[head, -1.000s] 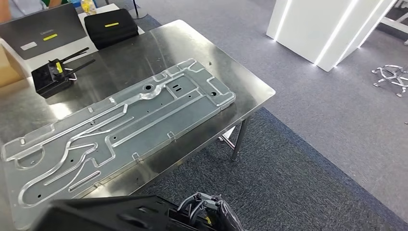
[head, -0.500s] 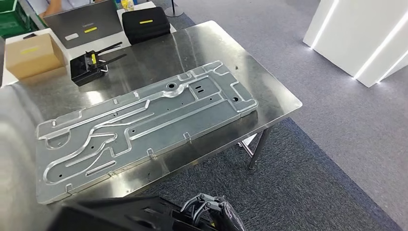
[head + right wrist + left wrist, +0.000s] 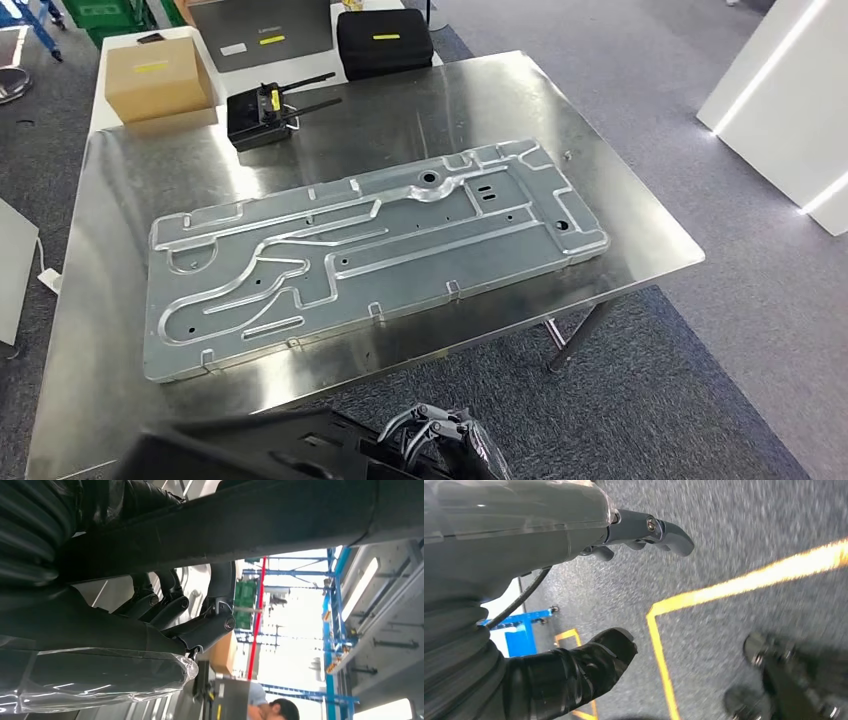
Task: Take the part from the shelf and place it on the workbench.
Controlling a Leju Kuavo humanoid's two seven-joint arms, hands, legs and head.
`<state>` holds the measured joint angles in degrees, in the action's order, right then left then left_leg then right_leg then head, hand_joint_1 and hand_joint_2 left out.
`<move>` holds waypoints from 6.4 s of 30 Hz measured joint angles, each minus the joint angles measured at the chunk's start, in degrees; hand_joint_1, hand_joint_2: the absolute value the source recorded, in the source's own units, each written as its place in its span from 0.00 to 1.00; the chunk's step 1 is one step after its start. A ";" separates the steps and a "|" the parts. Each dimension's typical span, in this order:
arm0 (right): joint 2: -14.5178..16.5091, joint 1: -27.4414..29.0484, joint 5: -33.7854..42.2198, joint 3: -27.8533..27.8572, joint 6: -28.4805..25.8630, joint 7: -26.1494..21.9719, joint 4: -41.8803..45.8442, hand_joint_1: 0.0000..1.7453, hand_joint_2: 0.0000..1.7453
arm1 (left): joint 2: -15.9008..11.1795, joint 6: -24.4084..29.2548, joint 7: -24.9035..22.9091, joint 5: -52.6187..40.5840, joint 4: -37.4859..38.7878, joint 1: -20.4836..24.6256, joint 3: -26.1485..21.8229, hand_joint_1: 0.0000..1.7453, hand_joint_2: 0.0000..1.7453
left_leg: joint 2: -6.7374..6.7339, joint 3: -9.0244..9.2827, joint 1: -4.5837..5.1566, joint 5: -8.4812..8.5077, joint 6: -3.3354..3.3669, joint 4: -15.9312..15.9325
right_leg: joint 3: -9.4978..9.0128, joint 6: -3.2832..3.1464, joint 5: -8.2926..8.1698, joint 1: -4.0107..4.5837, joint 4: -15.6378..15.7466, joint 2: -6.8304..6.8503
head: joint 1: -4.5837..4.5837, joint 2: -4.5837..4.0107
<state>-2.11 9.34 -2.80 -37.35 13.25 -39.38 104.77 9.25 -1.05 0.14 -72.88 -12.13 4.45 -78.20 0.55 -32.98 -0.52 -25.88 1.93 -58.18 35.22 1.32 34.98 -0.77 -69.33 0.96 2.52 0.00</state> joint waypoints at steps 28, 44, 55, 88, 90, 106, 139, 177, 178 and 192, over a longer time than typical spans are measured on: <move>-0.41 0.06 3.41 0.56 1.47 5.36 -0.28 1.00 1.00 | 0.11 -0.43 0.34 -0.29 0.07 -0.23 0.61 0.00 1.00 | -0.89 0.40 -0.59 -0.52 -0.81 -0.05 | -3.01 -0.08 -4.80 0.01 8.00 1.33 | -0.12 0.00; -0.35 -6.09 4.06 2.72 0.65 11.69 -4.77 1.00 1.00 | 0.10 -1.54 0.73 -1.34 0.07 -0.01 1.54 0.00 1.00 | 0.51 -1.19 -0.05 -3.64 -2.22 -4.43 | -3.04 -2.70 -8.08 0.13 11.19 -0.88 | -0.18 0.00; 0.88 -16.57 18.40 11.37 -1.49 15.89 -7.09 1.00 1.00 | -0.11 -2.45 0.91 -2.52 0.08 0.18 2.73 0.00 1.00 | -0.53 -0.54 0.18 -0.40 -1.66 -0.97 | -2.62 -1.56 -7.40 0.58 9.93 -0.26 | -0.13 0.00; 5.25 -28.36 -81.45 8.37 -51.62 38.00 -20.69 1.00 1.00 | -0.20 -3.32 0.93 -7.04 0.09 0.56 6.58 0.00 1.00 | -0.16 -0.70 0.24 0.69 -0.85 0.09 | -2.01 -1.22 -7.89 0.59 10.05 -0.68 | -0.14 0.00; 4.78 -29.28 -85.88 6.75 -51.72 43.63 -22.45 1.00 1.00 | -0.20 -3.45 0.88 -7.31 0.08 0.60 7.01 0.00 1.00 | -0.19 -0.63 -0.01 1.03 -0.15 0.55 | -0.48 -0.71 -5.72 0.52 6.68 -0.79 | -0.13 0.00; -0.40 -38.36 -87.24 -9.52 -52.52 63.64 -37.08 1.00 1.00 | -0.44 -3.48 0.74 -8.38 0.09 0.79 8.89 0.00 1.00 | -0.19 -3.47 0.00 -2.73 -2.46 -5.52 | -1.41 -2.83 -9.08 0.29 10.85 -0.81 | -0.18 0.00; 4.09 -38.19 -85.18 13.46 -53.48 46.25 -60.40 0.00 0.00 | -0.51 -3.37 3.69 -10.01 0.09 0.40 11.23 0.00 0.50 | -0.18 -7.02 -0.21 -7.26 -2.91 -14.58 | -0.89 -2.73 -9.46 0.06 10.68 -0.68 | -0.21 0.00; 7.32 -38.43 -79.11 23.81 -53.51 37.74 -65.08 0.00 0.00 | -0.95 -2.66 3.74 -8.40 0.09 0.61 11.06 0.00 0.00 | -0.07 3.94 0.12 -4.61 -2.01 -0.25 | 4.04 -1.37 -13.82 0.29 9.58 -0.69 | -0.14 0.00; 7.42 -38.44 -79.18 23.95 -53.51 37.74 -65.10 0.00 0.00 | -0.95 -2.69 3.77 -8.38 0.09 0.61 11.05 0.00 0.00 | -0.02 3.76 0.30 -4.15 -1.60 -0.36 | 3.96 -0.99 -14.21 0.33 9.78 -0.69 | -0.11 0.00; 8.63 -33.87 -85.58 28.33 -53.51 40.04 -52.10 0.00 0.00 | -0.87 -3.28 3.57 -8.08 0.09 0.52 10.99 0.00 0.00 | -0.50 -3.27 0.71 2.89 -0.29 -0.31 | -5.48 -0.97 -5.28 0.70 9.62 -0.99 | -0.03 0.01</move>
<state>6.51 -24.54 -88.38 -9.03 -40.26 0.66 52.67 8.38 -4.33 3.72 -80.96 -12.04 4.97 -67.21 0.05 -36.25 0.19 -22.99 1.64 -58.49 29.74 0.36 29.70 -0.08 -59.70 -0.03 2.49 0.01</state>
